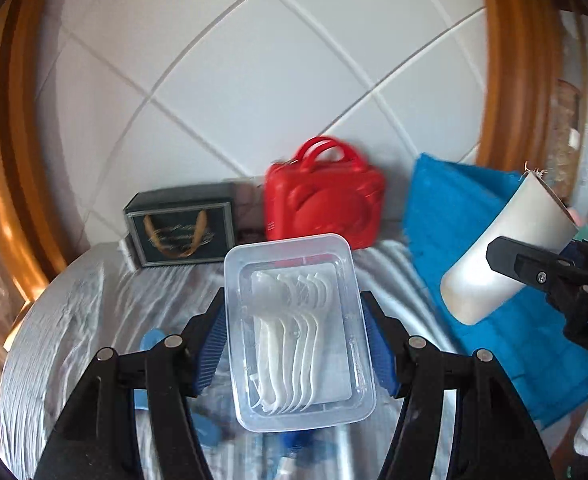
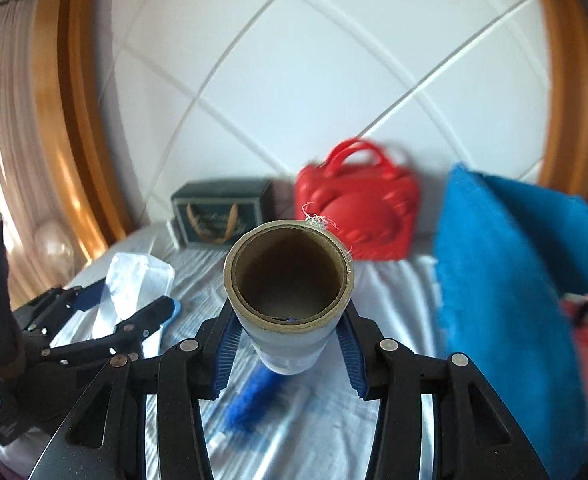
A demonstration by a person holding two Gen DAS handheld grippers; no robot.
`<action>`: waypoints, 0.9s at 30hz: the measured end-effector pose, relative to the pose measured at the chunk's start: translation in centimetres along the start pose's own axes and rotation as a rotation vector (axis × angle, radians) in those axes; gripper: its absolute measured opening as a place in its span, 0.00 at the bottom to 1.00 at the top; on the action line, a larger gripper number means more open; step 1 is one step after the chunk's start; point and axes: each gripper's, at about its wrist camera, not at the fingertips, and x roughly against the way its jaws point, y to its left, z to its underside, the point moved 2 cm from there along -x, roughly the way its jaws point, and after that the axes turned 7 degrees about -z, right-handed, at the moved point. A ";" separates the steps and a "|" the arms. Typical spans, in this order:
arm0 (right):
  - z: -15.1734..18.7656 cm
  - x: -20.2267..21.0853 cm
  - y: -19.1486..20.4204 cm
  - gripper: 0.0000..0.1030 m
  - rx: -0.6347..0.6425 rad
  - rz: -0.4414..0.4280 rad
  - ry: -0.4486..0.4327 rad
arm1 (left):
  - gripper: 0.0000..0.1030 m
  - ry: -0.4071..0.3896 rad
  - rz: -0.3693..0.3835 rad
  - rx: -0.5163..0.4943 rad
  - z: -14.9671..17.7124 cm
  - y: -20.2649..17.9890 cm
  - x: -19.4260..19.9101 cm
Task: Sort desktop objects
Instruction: 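Carry floss box and lint roller into the blue bin and open both tools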
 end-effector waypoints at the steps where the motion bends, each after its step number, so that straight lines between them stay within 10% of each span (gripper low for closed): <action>1: 0.0 1.2 -0.6 0.44 -0.006 0.011 -0.015 | 0.59 -0.017 0.031 -0.009 -0.5 -1.6 1.1; 12: 1.1 16.4 -15.3 0.44 -0.108 0.239 -0.182 | 0.59 -0.136 0.242 -0.120 -4.3 -20.1 6.7; 27: 6.7 21.4 -34.7 0.44 -0.215 0.297 -0.035 | 0.59 -0.069 0.296 -0.268 -3.1 -42.9 6.6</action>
